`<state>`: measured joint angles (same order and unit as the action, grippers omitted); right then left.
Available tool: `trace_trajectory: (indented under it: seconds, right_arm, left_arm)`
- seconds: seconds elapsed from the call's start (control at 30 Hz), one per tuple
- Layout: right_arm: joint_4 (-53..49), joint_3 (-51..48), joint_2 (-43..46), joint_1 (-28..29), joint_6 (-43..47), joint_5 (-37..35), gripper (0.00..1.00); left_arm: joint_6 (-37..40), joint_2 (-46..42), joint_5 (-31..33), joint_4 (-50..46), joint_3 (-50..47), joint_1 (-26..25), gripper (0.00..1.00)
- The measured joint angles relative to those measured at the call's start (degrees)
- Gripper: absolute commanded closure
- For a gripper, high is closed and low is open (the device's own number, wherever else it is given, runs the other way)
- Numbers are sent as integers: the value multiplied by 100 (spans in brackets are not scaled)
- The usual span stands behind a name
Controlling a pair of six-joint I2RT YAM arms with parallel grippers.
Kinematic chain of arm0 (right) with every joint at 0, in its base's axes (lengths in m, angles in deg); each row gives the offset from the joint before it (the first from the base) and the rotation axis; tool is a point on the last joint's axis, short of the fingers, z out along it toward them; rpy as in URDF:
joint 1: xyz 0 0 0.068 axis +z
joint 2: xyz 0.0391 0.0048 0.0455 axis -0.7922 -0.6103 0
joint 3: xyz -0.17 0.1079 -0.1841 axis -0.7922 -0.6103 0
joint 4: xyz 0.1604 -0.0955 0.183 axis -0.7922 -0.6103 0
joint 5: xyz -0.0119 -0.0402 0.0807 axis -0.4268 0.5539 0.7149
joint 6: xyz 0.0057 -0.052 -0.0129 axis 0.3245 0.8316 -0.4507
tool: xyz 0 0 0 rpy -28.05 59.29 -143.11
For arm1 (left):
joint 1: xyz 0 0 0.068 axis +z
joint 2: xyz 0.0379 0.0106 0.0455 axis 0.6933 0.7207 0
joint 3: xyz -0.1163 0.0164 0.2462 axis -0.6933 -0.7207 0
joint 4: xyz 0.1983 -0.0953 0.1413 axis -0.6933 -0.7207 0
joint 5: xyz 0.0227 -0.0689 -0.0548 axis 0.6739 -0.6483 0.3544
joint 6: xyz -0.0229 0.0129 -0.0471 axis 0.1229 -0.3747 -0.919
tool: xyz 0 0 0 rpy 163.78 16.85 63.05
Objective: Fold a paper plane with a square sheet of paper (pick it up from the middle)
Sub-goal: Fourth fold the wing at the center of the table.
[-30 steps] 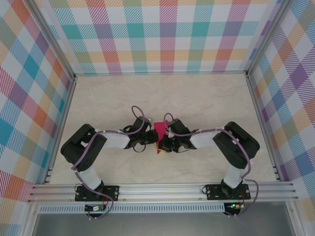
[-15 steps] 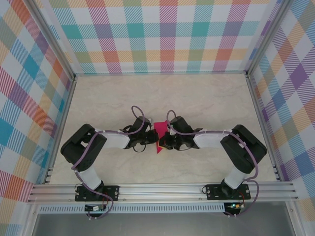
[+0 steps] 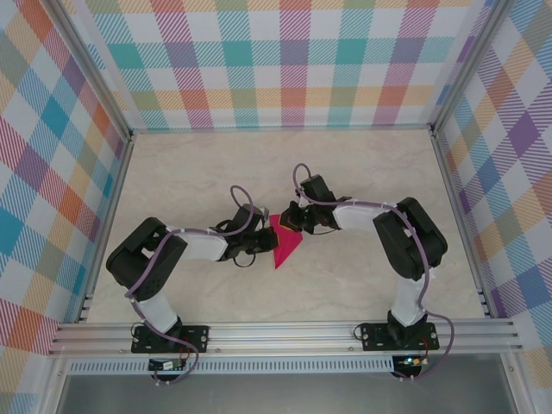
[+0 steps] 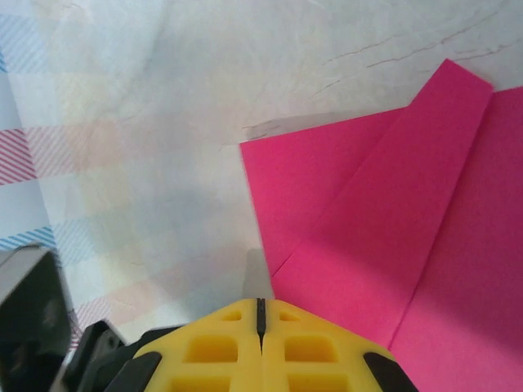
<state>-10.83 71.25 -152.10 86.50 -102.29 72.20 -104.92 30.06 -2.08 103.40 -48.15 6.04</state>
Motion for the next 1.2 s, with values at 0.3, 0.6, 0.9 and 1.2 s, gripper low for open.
trace_trajectory:
  seconds: [0.3, 0.6, 0.9, 1.2]
  right_arm:
    - [-181, -11, -319, -20, 111, 131, 98]
    - [-111, -57, -339, -37, 177, 181, 98]
    - [-107, -59, -356, -37, 240, 216, 98]
    - [-125, -39, -382, -44, 240, 260, 99]
  left_arm:
    - [0, -13, -4, -22, 7, 0, 100]
    - [-61, -385, -256, -612, 11, 28, 91]
    - [-442, -555, -1021, -374, 0, 28, 90]
    - [-426, -409, -1224, -511, -4, 26, 91]
